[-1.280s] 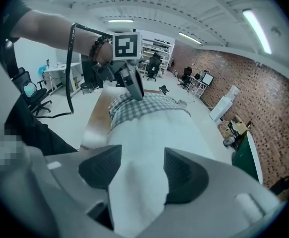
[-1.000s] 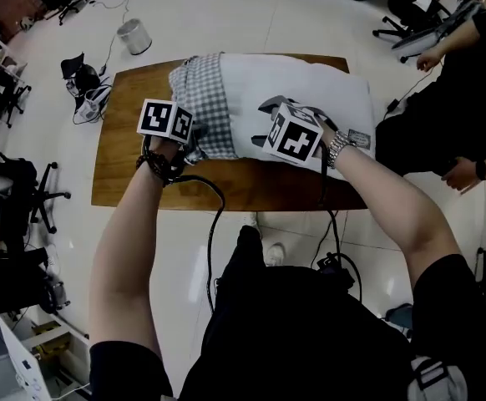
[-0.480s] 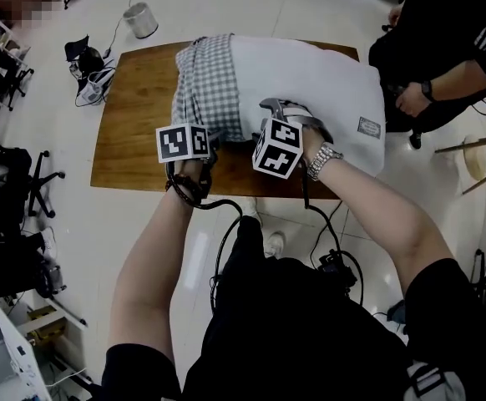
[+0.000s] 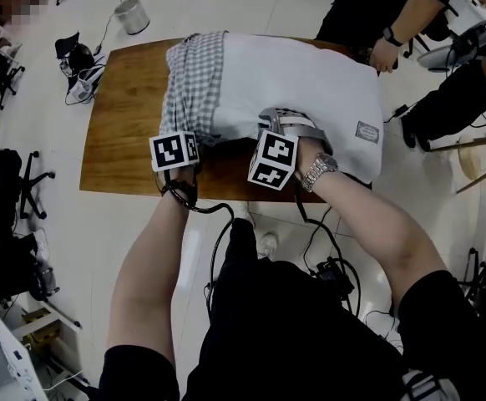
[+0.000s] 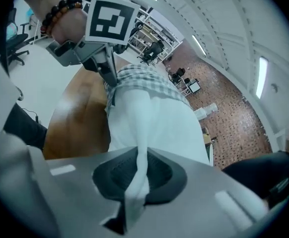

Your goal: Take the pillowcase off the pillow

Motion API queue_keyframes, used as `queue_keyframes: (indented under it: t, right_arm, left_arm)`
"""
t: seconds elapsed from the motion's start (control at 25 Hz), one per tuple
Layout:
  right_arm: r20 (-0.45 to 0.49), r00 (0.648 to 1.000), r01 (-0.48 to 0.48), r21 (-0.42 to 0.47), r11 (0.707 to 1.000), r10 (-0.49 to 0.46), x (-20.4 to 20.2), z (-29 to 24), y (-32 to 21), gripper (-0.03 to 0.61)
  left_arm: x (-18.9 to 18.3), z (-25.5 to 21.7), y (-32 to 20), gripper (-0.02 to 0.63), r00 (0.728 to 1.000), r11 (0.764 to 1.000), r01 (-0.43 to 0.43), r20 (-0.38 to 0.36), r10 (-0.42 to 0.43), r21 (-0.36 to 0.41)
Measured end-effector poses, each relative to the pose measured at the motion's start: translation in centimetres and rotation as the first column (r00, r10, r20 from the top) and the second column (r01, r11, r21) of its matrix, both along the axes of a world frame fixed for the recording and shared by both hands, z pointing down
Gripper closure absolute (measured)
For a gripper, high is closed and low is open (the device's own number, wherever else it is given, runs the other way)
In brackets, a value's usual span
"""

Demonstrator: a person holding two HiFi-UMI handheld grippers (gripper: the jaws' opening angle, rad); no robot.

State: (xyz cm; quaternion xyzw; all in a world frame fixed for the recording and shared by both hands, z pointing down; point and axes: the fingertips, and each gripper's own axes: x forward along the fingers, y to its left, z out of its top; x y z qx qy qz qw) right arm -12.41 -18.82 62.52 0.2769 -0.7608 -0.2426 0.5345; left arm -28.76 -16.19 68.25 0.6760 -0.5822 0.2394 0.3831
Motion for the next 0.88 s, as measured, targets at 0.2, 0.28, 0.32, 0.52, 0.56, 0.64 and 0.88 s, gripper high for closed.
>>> queue_keyframes:
  t: [0.2,0.28,0.32,0.52,0.56,0.64,0.88]
  right_arm:
    - [0.038,0.999,-0.005,-0.009,1.000,0.006,2.6,-2.2,0.4,0.560]
    - [0.043,0.999,-0.021,-0.011,1.000,0.021,3.7,-3.1,0.6,0.561]
    - [0.046,0.998,-0.035,-0.017,0.999,0.036,4.4,-3.5,0.5,0.561]
    - [0.048,0.995,-0.089,-0.053,0.995,0.092,7.6,-5.6,1.3,0.561]
    - [0.050,0.994,-0.095,-0.060,0.994,0.098,8.1,-5.7,1.6,0.561]
    - [0.048,0.993,-0.105,-0.078,0.991,0.109,9.0,-5.5,2.2,0.561]
    - [0.031,0.993,-0.104,-0.162,0.981,0.110,10.3,-4.8,4.2,0.501]
  left_arm:
    - [-1.4,-1.7,0.3,0.605,0.999,0.999,0.049,-0.007,-0.049,0.014]
    - [-2.7,-2.4,0.5,0.606,0.996,0.996,0.084,0.014,-0.084,0.014]
    - [-3.7,-2.6,0.7,0.606,0.994,0.994,0.106,0.025,-0.106,0.011]
    - [-8.2,-4.3,1.6,0.606,0.982,0.984,0.177,0.074,-0.175,-0.009]
    - [-8.7,-4.8,1.7,0.606,0.980,0.983,0.182,0.084,-0.180,-0.008]
    - [-9.8,-5.3,1.8,0.606,0.975,0.981,0.196,0.108,-0.194,-0.006]
    - [-9.5,-5.5,2.4,0.596,0.975,0.982,0.188,0.125,-0.184,-0.026]
